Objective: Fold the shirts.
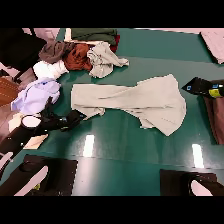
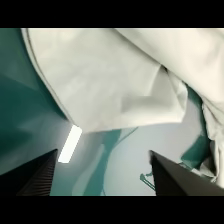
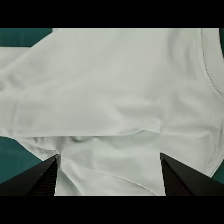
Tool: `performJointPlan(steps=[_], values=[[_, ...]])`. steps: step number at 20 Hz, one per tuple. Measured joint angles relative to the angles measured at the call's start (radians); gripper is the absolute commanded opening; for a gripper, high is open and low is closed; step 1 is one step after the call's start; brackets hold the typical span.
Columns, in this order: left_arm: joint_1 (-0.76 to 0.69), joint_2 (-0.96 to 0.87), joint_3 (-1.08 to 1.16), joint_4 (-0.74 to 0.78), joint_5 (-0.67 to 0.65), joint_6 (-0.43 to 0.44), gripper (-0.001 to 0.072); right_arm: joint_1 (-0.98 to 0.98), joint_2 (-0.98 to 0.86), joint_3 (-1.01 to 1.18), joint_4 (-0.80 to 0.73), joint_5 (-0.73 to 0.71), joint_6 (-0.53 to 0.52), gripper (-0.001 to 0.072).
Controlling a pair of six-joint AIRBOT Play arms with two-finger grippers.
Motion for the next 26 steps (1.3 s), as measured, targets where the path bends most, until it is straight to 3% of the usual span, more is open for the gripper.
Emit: performJointPlan(steps=[7,8,9,10,15,18,20,26], values=[[-0.088,-0.128,0.024,-0.112,0.234,0.062,0.0683,-0.072,0.111,-0.032,0.0,-0.027,-0.006,0.0696],[-0.092,-0.134,0.025,-0.112,0.255,0.064,0.0518,-0.081,0.119,-0.033,-0.002,-0.027,-0.006,0.0696],[-0.093,-0.138,0.024,-0.109,0.277,0.066,0.0202,-0.087,0.122,-0.034,-0.001,-0.027,-0.007,0.0696],[-0.093,-0.145,0.023,-0.099,0.289,0.072,0.0025,-0.091,0.124,-0.034,0.0,-0.023,-0.008,0.0696],[-0.096,-0.124,0.061,-0.123,0.248,0.193,0.0021,-0.109,0.066,-0.035,0.0,0.06,-0.009,0.0696],[-0.096,-0.069,0.147,-0.075,0.199,0.191,0.0021,-0.147,-0.022,-0.035,0.0,0.174,-0.008,0.0696],[-0.095,-0.043,0.252,0.027,0.157,0.135,0.0021,-0.179,-0.077,-0.036,0.001,0.217,-0.006,0.0696],[-0.096,-0.019,0.611,0.539,-0.067,-0.007,0.0021,-0.261,-0.209,-0.037,0.015,0.256,0.002,0.0696]])
